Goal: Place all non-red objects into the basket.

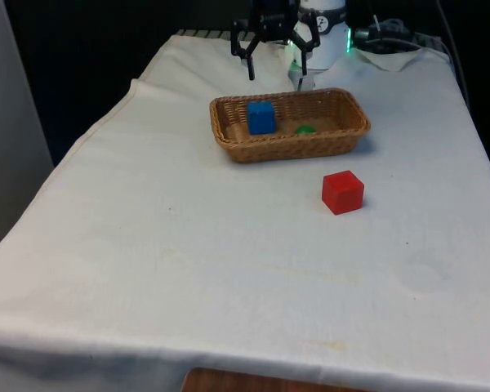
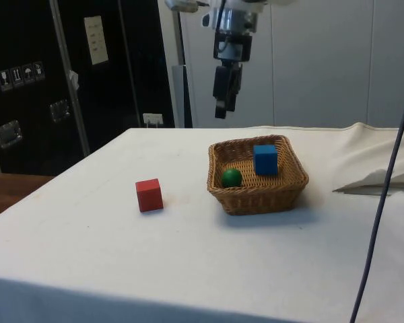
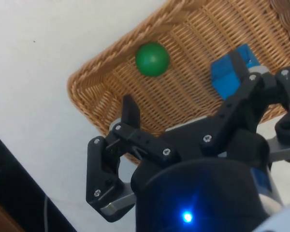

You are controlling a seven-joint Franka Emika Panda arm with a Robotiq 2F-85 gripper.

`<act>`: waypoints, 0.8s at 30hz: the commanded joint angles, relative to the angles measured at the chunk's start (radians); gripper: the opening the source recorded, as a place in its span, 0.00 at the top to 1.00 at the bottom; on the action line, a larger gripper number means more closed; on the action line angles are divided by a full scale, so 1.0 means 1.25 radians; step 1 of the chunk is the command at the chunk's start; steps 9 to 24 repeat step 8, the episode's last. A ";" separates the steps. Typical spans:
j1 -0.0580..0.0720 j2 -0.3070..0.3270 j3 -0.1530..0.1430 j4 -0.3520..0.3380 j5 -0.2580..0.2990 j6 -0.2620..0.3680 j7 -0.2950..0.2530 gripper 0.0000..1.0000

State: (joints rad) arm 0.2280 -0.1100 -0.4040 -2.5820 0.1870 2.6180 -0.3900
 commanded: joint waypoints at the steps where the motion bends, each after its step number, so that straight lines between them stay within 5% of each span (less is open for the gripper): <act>1: -0.004 0.000 0.003 0.004 -0.016 -0.005 0.021 0.00; 24: 0.000 -0.009 0.003 0.010 0.000 -0.010 0.023 0.00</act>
